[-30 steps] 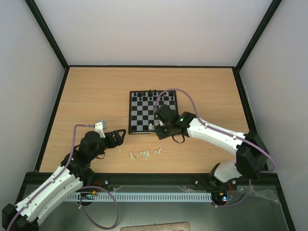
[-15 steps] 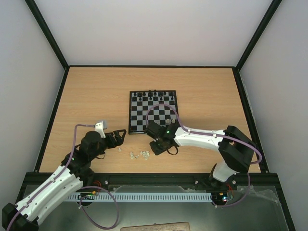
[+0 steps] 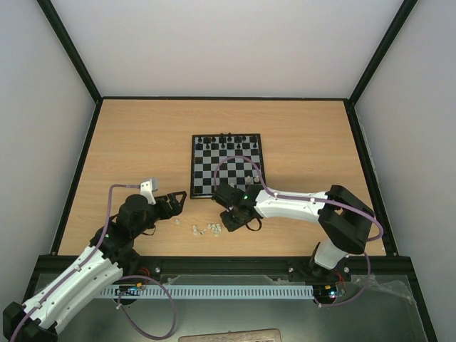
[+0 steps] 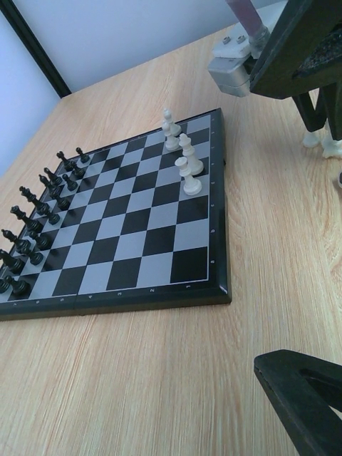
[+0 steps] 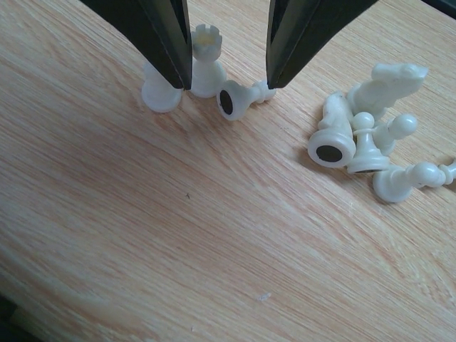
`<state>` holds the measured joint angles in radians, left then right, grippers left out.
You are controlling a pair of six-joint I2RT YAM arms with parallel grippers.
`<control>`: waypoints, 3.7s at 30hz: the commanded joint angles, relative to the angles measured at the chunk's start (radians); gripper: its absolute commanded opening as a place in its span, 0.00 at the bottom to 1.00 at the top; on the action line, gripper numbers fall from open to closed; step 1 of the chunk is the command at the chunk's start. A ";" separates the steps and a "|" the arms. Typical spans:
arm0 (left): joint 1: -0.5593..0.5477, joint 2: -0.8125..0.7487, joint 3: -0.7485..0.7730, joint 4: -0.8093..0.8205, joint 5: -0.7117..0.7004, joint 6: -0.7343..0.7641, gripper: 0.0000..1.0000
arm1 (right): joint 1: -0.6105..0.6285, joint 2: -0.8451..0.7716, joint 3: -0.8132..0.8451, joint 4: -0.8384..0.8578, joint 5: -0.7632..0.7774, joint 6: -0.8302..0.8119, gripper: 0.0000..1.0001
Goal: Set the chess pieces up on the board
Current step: Pick up the chess piece at the center of the board, then place the chess piece on the chessboard, then pick up the chess piece at the center of the board.
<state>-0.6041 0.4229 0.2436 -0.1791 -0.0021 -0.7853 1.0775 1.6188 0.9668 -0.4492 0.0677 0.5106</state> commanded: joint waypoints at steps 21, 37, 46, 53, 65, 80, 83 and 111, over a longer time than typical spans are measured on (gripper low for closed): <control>-0.002 -0.043 -0.006 -0.028 -0.006 -0.003 0.99 | 0.016 -0.116 -0.038 -0.104 0.073 0.044 0.09; -0.001 -0.039 -0.015 -0.014 0.001 -0.001 0.99 | -0.365 -0.111 0.083 -0.142 0.203 -0.077 0.12; -0.002 -0.036 -0.018 -0.009 0.004 0.001 0.99 | -0.410 0.013 0.134 -0.101 0.186 -0.083 0.11; -0.002 -0.044 -0.021 -0.019 -0.003 0.004 0.99 | -0.422 0.059 0.136 -0.078 0.175 -0.093 0.12; -0.002 -0.024 -0.015 -0.004 0.000 0.011 0.99 | -0.439 0.086 0.155 -0.067 0.157 -0.104 0.16; -0.002 -0.002 -0.002 0.007 0.001 0.012 0.99 | -0.396 -0.125 0.118 -0.145 0.126 -0.086 0.33; -0.001 0.011 0.000 0.019 0.001 0.012 0.99 | -0.369 -0.167 0.098 -0.170 0.138 -0.072 0.35; -0.002 -0.024 -0.003 -0.018 -0.015 0.000 0.99 | 0.001 -0.015 -0.032 -0.038 0.073 0.047 0.28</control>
<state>-0.6041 0.4168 0.2337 -0.1772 -0.0036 -0.7856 1.0740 1.5703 0.9394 -0.4850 0.1318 0.5465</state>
